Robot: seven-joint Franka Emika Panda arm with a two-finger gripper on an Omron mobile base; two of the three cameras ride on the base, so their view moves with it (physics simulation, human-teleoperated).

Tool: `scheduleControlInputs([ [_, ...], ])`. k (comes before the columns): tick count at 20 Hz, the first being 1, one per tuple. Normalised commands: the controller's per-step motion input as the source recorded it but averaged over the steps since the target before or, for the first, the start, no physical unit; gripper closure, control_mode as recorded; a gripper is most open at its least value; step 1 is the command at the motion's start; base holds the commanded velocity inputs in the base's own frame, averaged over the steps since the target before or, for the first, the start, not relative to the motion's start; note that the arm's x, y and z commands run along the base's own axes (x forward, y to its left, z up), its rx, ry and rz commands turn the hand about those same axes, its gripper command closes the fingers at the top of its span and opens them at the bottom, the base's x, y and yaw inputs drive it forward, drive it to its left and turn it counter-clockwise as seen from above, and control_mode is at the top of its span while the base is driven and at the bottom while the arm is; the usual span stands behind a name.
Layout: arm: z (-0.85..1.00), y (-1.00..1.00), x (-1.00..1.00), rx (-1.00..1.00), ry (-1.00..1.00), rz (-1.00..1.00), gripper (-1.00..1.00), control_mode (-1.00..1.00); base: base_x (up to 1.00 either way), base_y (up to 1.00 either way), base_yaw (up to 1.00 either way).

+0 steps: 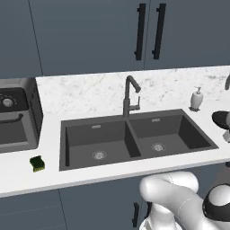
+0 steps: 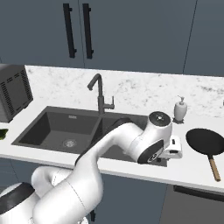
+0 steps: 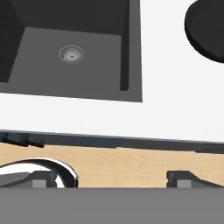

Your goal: Pick the pan and sponge and place them into the sink. Then turn on the water.

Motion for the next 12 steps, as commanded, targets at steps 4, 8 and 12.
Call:
scheduleControlInputs([
  [4,-0.03,-0.83,0.29,0.06,0.0,0.0,-1.0,-1.0,0.0,0.0,0.0],
  [8,0.0,-0.75,0.21,0.1,0.0,0.0,-1.0,-1.0,0.0,0.0,0.0],
  [12,-0.01,-0.66,0.23,0.07,0.0,0.0,-1.0,-1.0,0.0,0.0,0.0],
])
